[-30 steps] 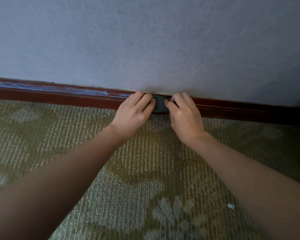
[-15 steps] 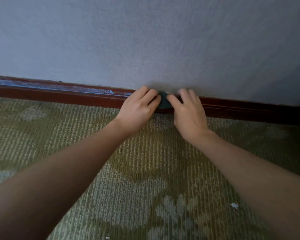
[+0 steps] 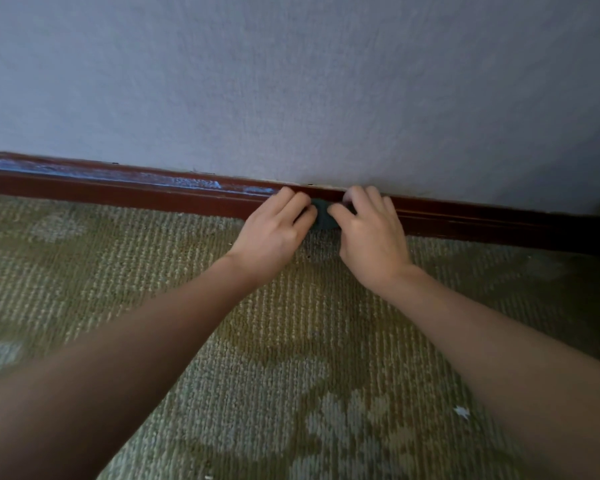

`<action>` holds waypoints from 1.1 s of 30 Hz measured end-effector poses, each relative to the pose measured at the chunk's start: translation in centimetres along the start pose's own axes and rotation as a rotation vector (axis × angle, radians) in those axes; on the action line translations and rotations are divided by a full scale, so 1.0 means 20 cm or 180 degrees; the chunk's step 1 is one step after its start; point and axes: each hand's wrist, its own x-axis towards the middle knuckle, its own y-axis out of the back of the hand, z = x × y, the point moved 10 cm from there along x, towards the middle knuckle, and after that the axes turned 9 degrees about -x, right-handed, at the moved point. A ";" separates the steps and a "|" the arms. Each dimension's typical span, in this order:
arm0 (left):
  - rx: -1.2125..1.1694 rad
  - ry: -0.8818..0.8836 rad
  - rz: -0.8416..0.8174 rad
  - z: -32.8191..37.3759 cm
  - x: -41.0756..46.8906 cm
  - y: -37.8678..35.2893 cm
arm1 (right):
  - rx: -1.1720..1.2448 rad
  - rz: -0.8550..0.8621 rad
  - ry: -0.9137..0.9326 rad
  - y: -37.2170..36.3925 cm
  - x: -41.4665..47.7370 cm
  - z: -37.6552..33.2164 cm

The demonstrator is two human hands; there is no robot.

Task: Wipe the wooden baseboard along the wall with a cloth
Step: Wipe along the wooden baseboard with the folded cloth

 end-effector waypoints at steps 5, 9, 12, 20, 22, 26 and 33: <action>-0.0001 -0.0030 0.0112 0.00 0.02 0.02 | 0.0125 0.0289 -0.0204 0.04 -0.03 0.04; 0.0198 -0.0189 0.0034 0.00 0.03 -0.02 | 0.0019 0.0280 0.0023 0.01 -0.02 0.04; 0.0176 -0.0133 -0.0017 -0.01 0.01 -0.05 | 0.0061 0.0197 0.0055 -0.02 -0.03 0.04; -0.0008 0.0001 0.0038 0.00 0.05 -0.01 | 0.0288 -0.0045 -0.0311 -0.04 0.02 0.05; -0.0010 0.0019 0.0103 0.00 0.04 0.01 | 0.0185 0.0062 -0.0289 0.00 0.02 0.04; 0.0028 -0.0069 0.0221 0.01 0.07 0.03 | 0.0192 0.0502 -0.0320 0.06 -0.03 0.06; 0.0047 -0.0064 0.0239 0.01 0.04 -0.04 | -0.0063 0.0477 0.0145 -0.02 -0.05 0.04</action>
